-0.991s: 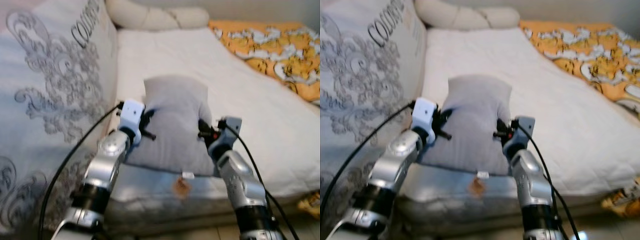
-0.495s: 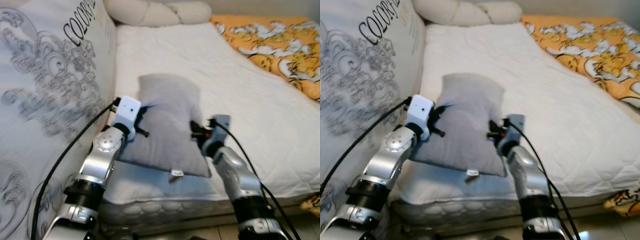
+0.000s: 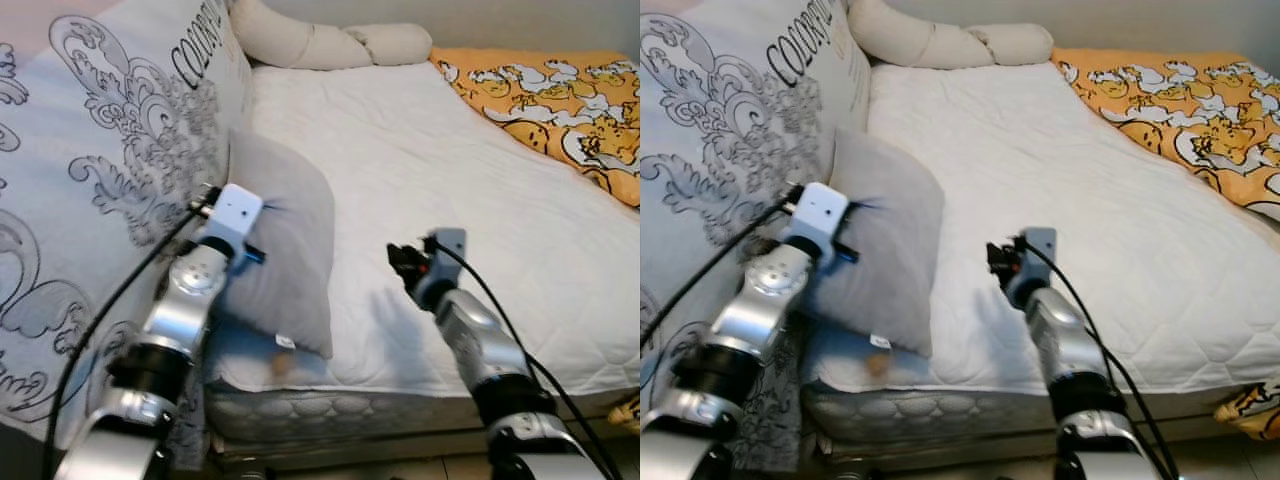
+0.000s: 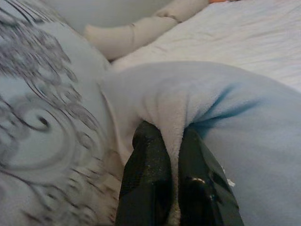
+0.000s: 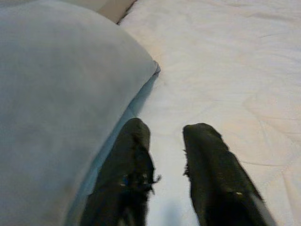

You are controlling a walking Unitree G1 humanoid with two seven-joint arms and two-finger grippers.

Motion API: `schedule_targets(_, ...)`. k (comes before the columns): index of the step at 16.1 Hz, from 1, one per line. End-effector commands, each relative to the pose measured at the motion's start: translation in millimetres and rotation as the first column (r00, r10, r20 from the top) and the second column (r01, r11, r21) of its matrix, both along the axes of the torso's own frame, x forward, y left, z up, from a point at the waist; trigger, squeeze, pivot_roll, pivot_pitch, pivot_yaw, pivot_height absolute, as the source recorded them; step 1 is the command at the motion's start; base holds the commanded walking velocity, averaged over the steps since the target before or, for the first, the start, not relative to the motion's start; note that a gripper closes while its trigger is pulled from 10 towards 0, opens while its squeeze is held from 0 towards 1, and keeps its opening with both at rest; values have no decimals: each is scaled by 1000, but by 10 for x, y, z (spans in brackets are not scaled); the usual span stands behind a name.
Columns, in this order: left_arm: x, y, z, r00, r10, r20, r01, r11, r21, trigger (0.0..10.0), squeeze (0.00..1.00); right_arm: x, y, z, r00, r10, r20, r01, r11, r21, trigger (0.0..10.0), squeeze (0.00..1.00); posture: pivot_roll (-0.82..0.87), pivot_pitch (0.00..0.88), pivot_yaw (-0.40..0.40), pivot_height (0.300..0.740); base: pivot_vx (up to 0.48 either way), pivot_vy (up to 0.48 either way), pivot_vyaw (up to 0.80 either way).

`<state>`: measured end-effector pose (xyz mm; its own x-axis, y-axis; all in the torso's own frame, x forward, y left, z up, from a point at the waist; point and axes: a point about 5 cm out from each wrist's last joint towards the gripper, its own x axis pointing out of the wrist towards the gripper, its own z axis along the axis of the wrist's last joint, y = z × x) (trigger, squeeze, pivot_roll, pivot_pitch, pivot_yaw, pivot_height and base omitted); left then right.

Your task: Clean up the room

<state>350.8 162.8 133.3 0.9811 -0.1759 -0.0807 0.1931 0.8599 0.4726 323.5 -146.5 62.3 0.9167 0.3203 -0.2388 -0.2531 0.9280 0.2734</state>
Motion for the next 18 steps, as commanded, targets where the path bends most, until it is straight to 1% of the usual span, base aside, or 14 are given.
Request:
schedule_targets(1,65,-57,197,994,-19,104,15,999,42,10000,0,-24,-3,32,997,58,41,-58,998,0,10000,1000,109,0,-20,740,0,0,0)
schedule_targets(3,81,-44,247,991,-26,129,14,995,97,10000,0,-77,-20,72,987,135,88,-136,991,5,10000,1000,102,0,-13,740,0,0,0)
schedule_targets(4,87,-30,297,988,-34,150,10,988,156,10000,0,-165,-28,134,957,255,140,-258,966,3,10000,1000,97,0,-6,740,0,0,0)
schedule_targets(5,81,-11,308,988,-40,149,5,973,229,10000,0,-249,-45,180,919,359,165,-361,932,-23,10000,1000,92,0,0,740,0,0,0)
schedule_targets(6,78,-6,306,988,-42,147,4,969,249,10000,0,-268,-50,189,909,382,168,-383,923,-30,10000,1000,92,0,0,740,0,0,0)
schedule_targets(8,38,38,275,991,-53,126,0,924,382,10000,0,-415,-95,286,818,546,180,-554,833,-11,10000,1000,88,0,0,740,0,0,0)
schedule_targets(9,30,47,269,992,-55,118,2,913,409,10000,0,-437,-102,295,803,569,178,-577,817,-10,10000,1000,88,0,0,740,0,0,0)
schedule_targets(10,6,71,285,993,-44,113,-12,892,453,10000,0,-490,-125,301,767,619,167,-625,780,-19,10000,1000,90,0,-6,740,0,0,0)
schedule_targets(11,-34,79,329,992,-38,124,-27,871,490,10000,0,-539,-145,313,743,651,156,-655,755,-29,10000,1000,92,0,-12,740,0,0,0)
schedule_targets(13,-109,49,375,990,-29,138,-44,866,499,10000,0,-564,-172,311,738,659,145,-661,749,-36,10000,1000,95,0,-22,740,0,0,0)
schedule_targets(15,-231,-45,359,991,2,133,-65,879,472,10000,0,-573,-192,302,736,665,128,-666,745,-41,10000,1000,97,0,-25,740,0,0,0)
schedule_targets(16,-245,-55,354,992,12,129,-72,882,467,10000,0,-573,-194,303,735,667,126,-667,743,-42,10000,1000,97,0,-25,740,0,0,0)
schedule_targets(17,-262,-48,347,990,56,132,-111,884,454,10000,0,-569,-198,307,734,667,129,-665,744,-66,10000,1000,97,0,-35,740,0,0,0)
schedule_targets(18,-263,-36,349,987,79,137,-133,885,446,10000,0,-572,-197,296,735,667,122,-666,744,-56,10000,1000,96,0,-36,740,0,0,0)
